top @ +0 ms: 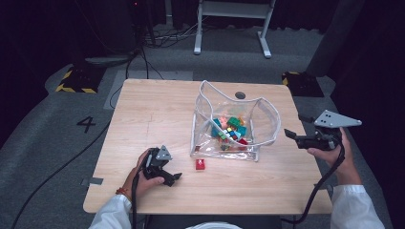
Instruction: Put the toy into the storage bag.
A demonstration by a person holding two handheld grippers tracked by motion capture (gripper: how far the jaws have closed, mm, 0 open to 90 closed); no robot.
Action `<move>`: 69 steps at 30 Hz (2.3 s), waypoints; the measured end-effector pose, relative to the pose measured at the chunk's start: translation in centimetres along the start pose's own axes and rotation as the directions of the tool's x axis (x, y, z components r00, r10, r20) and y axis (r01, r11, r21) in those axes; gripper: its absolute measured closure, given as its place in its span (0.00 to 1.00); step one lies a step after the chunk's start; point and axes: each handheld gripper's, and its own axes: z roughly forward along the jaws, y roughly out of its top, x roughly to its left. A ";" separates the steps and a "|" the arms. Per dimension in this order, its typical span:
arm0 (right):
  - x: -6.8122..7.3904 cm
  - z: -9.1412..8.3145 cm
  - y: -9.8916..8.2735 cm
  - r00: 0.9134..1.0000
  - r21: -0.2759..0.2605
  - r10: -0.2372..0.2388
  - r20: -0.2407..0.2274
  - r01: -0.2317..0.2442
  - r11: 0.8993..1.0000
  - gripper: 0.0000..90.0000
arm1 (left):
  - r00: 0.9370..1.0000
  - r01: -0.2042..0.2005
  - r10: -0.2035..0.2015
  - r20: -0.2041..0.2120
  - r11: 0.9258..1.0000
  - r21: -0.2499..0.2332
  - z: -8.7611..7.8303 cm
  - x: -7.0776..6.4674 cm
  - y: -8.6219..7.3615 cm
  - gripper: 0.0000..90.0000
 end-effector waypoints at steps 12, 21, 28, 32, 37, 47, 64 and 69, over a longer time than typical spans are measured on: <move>1.0 1.4 -4.0 0.999 0.055 0.030 -0.039 -0.027 0.998 0.26 | 1.000 0.000 0.000 0.001 1.000 0.000 0.0 0.0 0.0 0.00; 2.9 2.5 -6.7 0.995 0.095 0.038 -0.093 -0.029 0.995 0.26 | 1.000 -0.001 0.001 0.001 1.000 0.001 0.0 0.0 0.0 0.00; 4.7 3.8 -8.3 0.990 0.121 0.035 -0.138 -0.018 0.992 0.27 | 1.000 0.000 0.000 0.001 1.000 0.001 0.0 0.0 0.0 0.00; 5.8 4.6 -9.0 0.986 0.131 0.034 -0.161 -0.013 0.991 0.27 | 1.000 0.000 0.000 0.000 1.000 0.000 0.0 0.0 0.0 0.00; 6.9 5.5 -9.6 0.983 0.155 0.018 -0.184 0.011 0.988 0.28 | 1.000 -0.001 0.001 0.001 1.000 0.001 0.0 0.0 0.0 0.00; 9.1 8.1 -10.1 0.960 0.177 0.025 -0.280 0.026 0.984 0.28 | 1.000 -0.001 0.001 0.001 1.000 0.001 0.0 0.0 0.0 0.00; 14.5 13.1 -8.4 0.908 0.207 0.011 -0.418 0.083 0.975 0.28 | 1.000 -0.001 0.001 0.001 1.000 0.001 0.0 0.0 0.0 0.00; 16.1 14.6 -7.3 0.901 0.195 0.006 -0.434 0.088 0.977 0.27 | 1.000 -0.007 0.007 0.002 1.000 0.003 0.0 0.1 0.0 0.00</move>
